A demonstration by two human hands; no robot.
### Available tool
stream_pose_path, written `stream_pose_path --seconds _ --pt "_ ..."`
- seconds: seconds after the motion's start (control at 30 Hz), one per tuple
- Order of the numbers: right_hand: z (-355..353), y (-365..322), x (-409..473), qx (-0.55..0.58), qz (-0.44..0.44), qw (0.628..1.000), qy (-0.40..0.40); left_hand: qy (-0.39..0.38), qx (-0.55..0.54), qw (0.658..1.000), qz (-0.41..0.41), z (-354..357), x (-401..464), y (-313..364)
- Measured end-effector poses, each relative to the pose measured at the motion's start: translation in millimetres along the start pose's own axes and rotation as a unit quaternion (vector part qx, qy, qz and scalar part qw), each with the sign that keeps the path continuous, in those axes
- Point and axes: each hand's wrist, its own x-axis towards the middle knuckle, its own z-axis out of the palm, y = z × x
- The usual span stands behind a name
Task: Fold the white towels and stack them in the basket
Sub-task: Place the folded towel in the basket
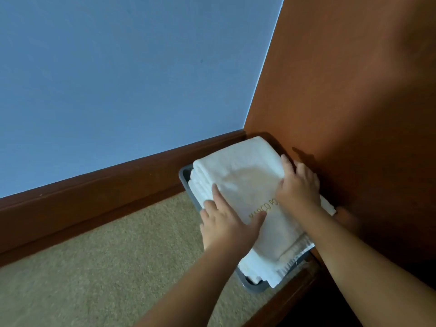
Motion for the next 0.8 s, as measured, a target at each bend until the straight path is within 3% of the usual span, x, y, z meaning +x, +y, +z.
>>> stream_pose_path --seconds 0.07,0.17,0.23,0.53,0.67,0.73,0.8 --pt "3.2 -24.8 13.5 0.048 -0.046 0.997 -0.048 0.034 0.104 0.991 0.071 -8.9 29.9 12.1" --pt "23.3 -42.0 27.1 0.016 -0.031 0.985 -0.166 -0.043 0.242 0.964 0.105 -10.5 76.6 19.9" --pt "40.3 -36.7 29.0 0.015 -0.009 0.98 -0.196 -0.091 0.275 0.952 0.1 -3.3 97.4 13.3" --pt "52.5 -41.6 35.8 -0.019 0.006 0.975 -0.22 -0.118 0.264 0.953 0.089 10.5 114.2 -4.4" --pt "37.5 -72.7 20.9 -0.052 0.05 0.973 -0.219 -0.134 0.224 0.957 0.126 -17.3 93.0 -21.1" --pt "21.3 -99.1 8.7 -0.04 0.068 0.97 -0.229 -0.116 0.197 0.964 0.14 -43.6 72.1 -38.6" --pt "2.8 -133.7 -8.5 0.0 0.015 0.978 -0.21 -0.061 0.159 0.978 0.123 -75.1 46.2 -64.0"
